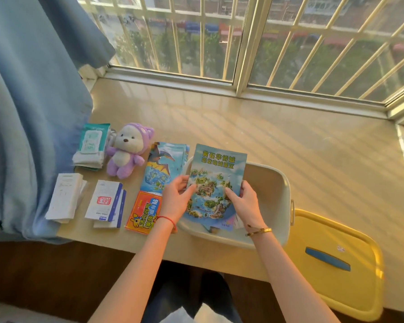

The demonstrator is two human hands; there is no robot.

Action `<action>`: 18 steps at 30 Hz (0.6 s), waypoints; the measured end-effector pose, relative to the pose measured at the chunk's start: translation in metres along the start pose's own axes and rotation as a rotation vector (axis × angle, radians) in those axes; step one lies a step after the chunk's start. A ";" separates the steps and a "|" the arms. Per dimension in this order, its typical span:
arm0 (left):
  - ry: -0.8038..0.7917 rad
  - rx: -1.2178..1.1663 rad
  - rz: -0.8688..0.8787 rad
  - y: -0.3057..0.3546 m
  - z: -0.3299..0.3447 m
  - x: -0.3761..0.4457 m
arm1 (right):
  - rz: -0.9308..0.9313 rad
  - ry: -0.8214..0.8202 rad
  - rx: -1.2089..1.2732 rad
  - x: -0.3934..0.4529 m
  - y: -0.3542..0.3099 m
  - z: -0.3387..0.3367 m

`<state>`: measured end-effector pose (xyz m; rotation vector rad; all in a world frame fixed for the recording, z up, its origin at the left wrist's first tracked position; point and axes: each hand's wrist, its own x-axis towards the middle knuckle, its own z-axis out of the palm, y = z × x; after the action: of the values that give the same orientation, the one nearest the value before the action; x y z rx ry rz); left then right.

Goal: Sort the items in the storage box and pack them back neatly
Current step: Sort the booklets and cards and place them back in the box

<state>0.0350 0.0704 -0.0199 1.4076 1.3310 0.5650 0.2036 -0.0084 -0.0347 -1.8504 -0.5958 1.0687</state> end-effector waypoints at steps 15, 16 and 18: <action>0.046 -0.088 -0.093 -0.040 -0.075 0.070 | 0.406 0.266 -0.766 0.067 0.118 0.010; 0.036 -0.096 -0.110 -0.046 -0.070 0.071 | 0.387 0.275 -0.803 0.071 0.121 0.010; 0.032 -0.104 -0.138 -0.054 -0.060 0.071 | 0.348 0.282 -0.883 0.077 0.124 0.009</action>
<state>-0.0208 0.1466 -0.0710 1.2172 1.3920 0.5581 0.2319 -0.0073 -0.1784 -2.9010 -0.6425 0.7707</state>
